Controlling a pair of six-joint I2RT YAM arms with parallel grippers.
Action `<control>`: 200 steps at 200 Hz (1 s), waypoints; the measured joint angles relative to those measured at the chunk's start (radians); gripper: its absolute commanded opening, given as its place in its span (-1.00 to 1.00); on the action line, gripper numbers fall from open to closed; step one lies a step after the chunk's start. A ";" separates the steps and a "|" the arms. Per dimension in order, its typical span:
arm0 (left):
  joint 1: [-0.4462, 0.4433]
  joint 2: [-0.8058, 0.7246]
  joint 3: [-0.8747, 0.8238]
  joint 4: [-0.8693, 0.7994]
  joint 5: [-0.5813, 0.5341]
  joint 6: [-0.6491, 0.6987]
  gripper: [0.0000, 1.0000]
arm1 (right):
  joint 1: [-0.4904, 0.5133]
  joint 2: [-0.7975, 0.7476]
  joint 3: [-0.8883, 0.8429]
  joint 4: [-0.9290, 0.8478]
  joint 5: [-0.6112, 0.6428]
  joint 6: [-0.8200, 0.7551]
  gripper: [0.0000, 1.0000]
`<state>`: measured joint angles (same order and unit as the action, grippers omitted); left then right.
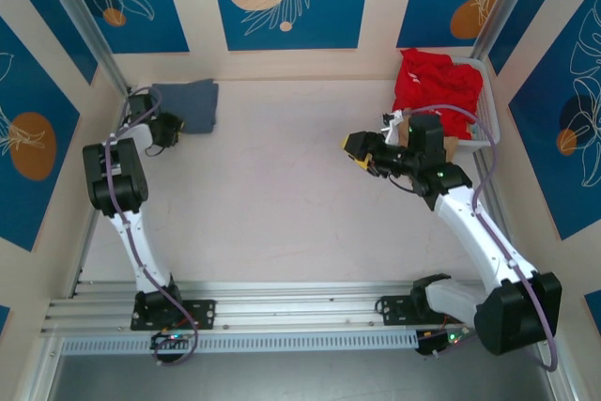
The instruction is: Fold and stack the t-shirts
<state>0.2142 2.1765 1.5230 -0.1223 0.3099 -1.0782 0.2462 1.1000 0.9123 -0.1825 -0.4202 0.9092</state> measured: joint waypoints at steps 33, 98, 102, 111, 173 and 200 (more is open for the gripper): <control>0.000 -0.094 -0.042 -0.098 -0.031 0.058 1.00 | 0.008 -0.032 -0.023 0.056 0.059 0.003 0.51; -0.037 -0.642 -0.252 -0.263 -0.166 0.200 1.00 | -0.087 -0.052 0.170 -0.272 0.192 -0.129 0.99; -0.045 -0.679 -0.262 -0.276 -0.181 0.210 1.00 | -0.094 -0.058 0.183 -0.296 0.213 -0.143 0.99; -0.069 -0.757 -0.286 -0.304 -0.227 0.234 1.00 | -0.103 -0.066 0.211 -0.348 0.264 -0.164 0.99; -0.221 -1.260 -0.732 -0.283 -0.692 0.374 1.00 | -0.153 -0.245 -0.051 -0.277 0.635 -0.308 0.99; -0.230 -1.273 -0.925 -0.159 -0.695 0.599 1.00 | -0.155 -0.311 -0.346 -0.108 0.748 -0.437 0.99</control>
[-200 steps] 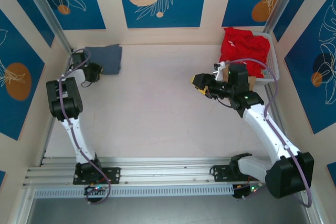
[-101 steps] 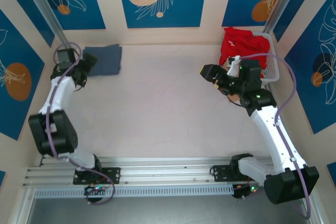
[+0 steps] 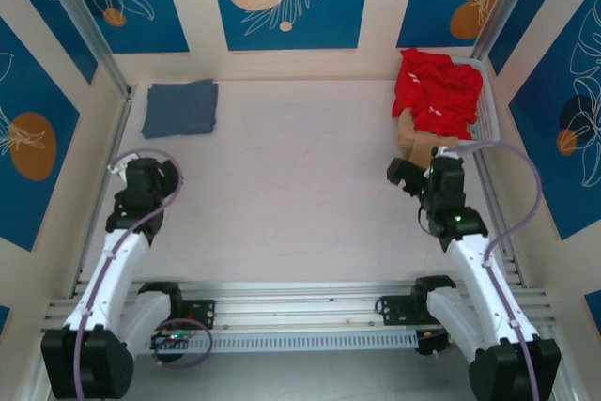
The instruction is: Fold and stack the t-shirts
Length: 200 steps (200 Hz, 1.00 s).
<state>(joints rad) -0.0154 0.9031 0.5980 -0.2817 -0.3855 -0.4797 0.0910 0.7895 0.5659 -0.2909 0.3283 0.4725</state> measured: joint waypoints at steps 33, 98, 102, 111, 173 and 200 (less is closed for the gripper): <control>-0.003 0.081 -0.144 0.206 0.074 0.195 1.00 | -0.002 0.114 -0.139 0.215 0.048 -0.140 0.99; -0.003 0.442 -0.167 0.665 0.161 0.368 1.00 | -0.053 0.430 -0.215 0.687 0.002 -0.281 0.99; -0.003 0.459 -0.167 0.687 0.166 0.373 1.00 | -0.056 0.444 -0.215 0.710 -0.004 -0.284 0.99; -0.003 0.496 -0.165 0.733 0.175 0.382 1.00 | -0.066 0.483 -0.214 0.769 -0.021 -0.292 0.99; -0.037 0.606 -0.245 1.073 0.201 0.437 1.00 | -0.094 0.714 -0.221 1.091 -0.101 -0.294 0.99; -0.056 0.635 -0.242 1.100 0.183 0.448 1.00 | -0.093 0.720 -0.213 1.111 -0.108 -0.296 0.99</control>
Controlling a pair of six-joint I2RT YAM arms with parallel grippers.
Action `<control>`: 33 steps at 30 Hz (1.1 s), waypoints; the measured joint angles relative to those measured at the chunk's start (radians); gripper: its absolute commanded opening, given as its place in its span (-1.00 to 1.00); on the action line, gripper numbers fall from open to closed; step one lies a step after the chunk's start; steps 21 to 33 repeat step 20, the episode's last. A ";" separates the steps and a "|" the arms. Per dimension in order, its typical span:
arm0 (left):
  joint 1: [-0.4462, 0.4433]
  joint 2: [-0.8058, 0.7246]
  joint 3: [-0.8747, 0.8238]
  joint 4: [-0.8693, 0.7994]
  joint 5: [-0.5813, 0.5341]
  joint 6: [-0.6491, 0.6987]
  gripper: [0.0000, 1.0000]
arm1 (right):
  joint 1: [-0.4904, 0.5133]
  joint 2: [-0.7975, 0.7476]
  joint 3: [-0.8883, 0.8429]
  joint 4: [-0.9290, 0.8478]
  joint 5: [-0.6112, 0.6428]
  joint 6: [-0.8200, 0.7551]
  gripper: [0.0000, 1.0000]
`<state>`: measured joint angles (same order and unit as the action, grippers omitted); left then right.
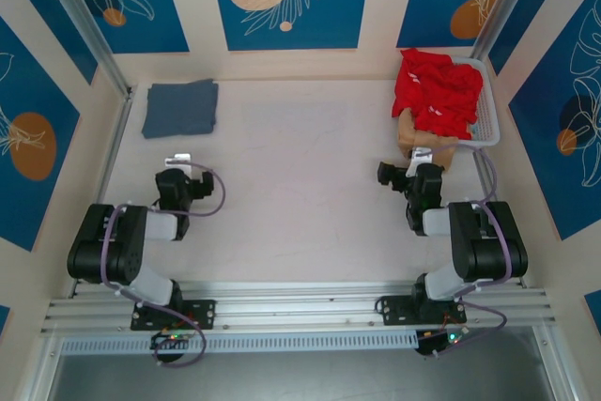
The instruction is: Fold and stack the t-shirts
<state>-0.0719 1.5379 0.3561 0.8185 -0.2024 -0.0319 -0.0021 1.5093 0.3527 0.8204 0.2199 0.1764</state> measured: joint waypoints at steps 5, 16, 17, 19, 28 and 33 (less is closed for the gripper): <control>-0.002 0.001 0.001 0.019 -0.008 0.009 1.00 | 0.010 0.006 0.030 -0.001 0.000 -0.010 0.99; -0.009 0.001 0.004 0.034 -0.008 0.024 1.00 | 0.023 0.006 0.031 -0.002 0.000 -0.021 0.99; -0.009 0.001 0.007 0.031 -0.002 0.029 1.00 | 0.023 0.006 0.032 -0.002 0.000 -0.021 0.99; -0.009 0.001 0.014 0.030 0.009 0.035 1.00 | 0.023 0.006 0.033 -0.002 0.000 -0.022 0.99; -0.009 0.001 0.016 0.031 0.013 0.040 1.00 | 0.023 0.006 0.033 -0.002 0.000 -0.022 0.99; -0.009 0.001 0.016 0.031 0.013 0.040 1.00 | 0.023 0.006 0.033 -0.002 0.000 -0.022 0.99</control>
